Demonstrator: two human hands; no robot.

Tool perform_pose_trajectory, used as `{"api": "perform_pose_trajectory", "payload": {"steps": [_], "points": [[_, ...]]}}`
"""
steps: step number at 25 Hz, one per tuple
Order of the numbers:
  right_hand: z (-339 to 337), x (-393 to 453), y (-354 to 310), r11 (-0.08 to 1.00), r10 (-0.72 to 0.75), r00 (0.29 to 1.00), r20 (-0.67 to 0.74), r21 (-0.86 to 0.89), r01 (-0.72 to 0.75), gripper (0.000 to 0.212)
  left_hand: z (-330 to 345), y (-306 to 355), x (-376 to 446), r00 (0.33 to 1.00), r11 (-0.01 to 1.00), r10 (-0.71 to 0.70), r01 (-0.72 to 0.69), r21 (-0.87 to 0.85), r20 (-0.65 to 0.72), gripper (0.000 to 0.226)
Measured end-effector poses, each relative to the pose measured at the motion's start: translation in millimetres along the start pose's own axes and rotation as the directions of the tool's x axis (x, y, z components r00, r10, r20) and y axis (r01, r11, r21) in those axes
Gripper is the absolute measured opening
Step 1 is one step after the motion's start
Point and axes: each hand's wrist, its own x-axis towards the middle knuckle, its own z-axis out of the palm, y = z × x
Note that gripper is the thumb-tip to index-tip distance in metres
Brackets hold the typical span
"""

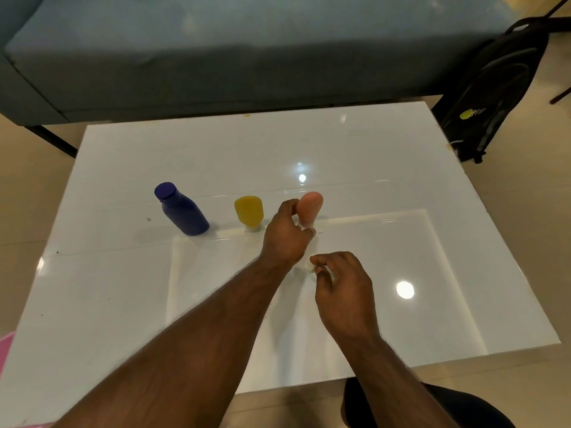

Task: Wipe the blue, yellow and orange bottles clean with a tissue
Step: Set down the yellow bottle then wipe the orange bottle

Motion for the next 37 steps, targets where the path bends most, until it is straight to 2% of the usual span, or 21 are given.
{"api": "perform_pose_trajectory", "payload": {"steps": [5,9,16,21,23,24,26,28,29,32,37], "points": [[0.4,2.2,4.1,0.999,-0.038,0.998,-0.043,0.002,0.038,0.016,0.0,6.3,4.3,1.000,1.000,0.021,-0.020,0.014,-0.016,0.037],[-3.7,1.9,1.1,0.999,-0.047,0.997,-0.066,0.017,0.049,0.015,-9.4,0.6,-10.8,0.999,0.999,0.034,-0.034,-0.042,0.005,0.031],[-30.4,-20.2,-32.0,0.983,-0.105,0.983,-0.149,0.133,0.126,0.018,-47.8,-15.3,-87.7,0.988,0.983,-0.056,0.079,-0.163,0.141,0.051],[-45.4,-66.6,-72.7,0.958,-0.172,0.982,-0.080,0.218,0.186,0.023,-90.6,-18.0,-170.6,0.978,0.950,-0.085,0.137,-0.279,0.189,0.059],[-51.3,-92.5,-88.1,0.944,-0.202,0.979,-0.041,0.259,0.205,0.021,-105.2,-22.1,-199.1,0.976,0.913,-0.090,0.160,-0.376,0.198,0.063],[-53.6,-104.5,-93.7,0.939,-0.209,0.977,-0.028,0.273,0.209,0.020,-110.1,-23.5,-210.9,0.975,0.875,-0.101,0.182,-0.449,0.198,0.058],[-58.1,-129.1,-102.6,0.932,-0.227,0.974,-0.014,0.286,0.221,0.021,-117.8,-24.0,-234.8,0.970,0.734,-0.140,0.236,-0.637,0.198,0.048],[-60.8,-152.9,-109.9,0.926,-0.260,0.966,0.006,0.284,0.248,0.024,-123.4,-24.5,-256.5,0.958,0.593,-0.189,0.287,-0.752,0.216,0.064],[-61.2,-163.2,-112.5,0.925,-0.281,0.959,0.020,0.271,0.265,0.026,-125.4,-26.0,-265.5,0.951,0.556,-0.209,0.306,-0.773,0.226,0.073],[-63.5,-183.4,-119.5,0.925,-0.331,0.941,0.064,0.220,0.311,0.024,-132.2,-28.2,-287.2,0.941,0.493,-0.232,0.332,-0.804,0.247,0.085],[-68.4,-200.7,-121.4,0.930,-0.327,0.933,0.149,0.225,0.290,0.021,-131.8,-32.0,-318.3,0.949,0.463,-0.205,0.308,-0.831,0.237,0.070]]}}
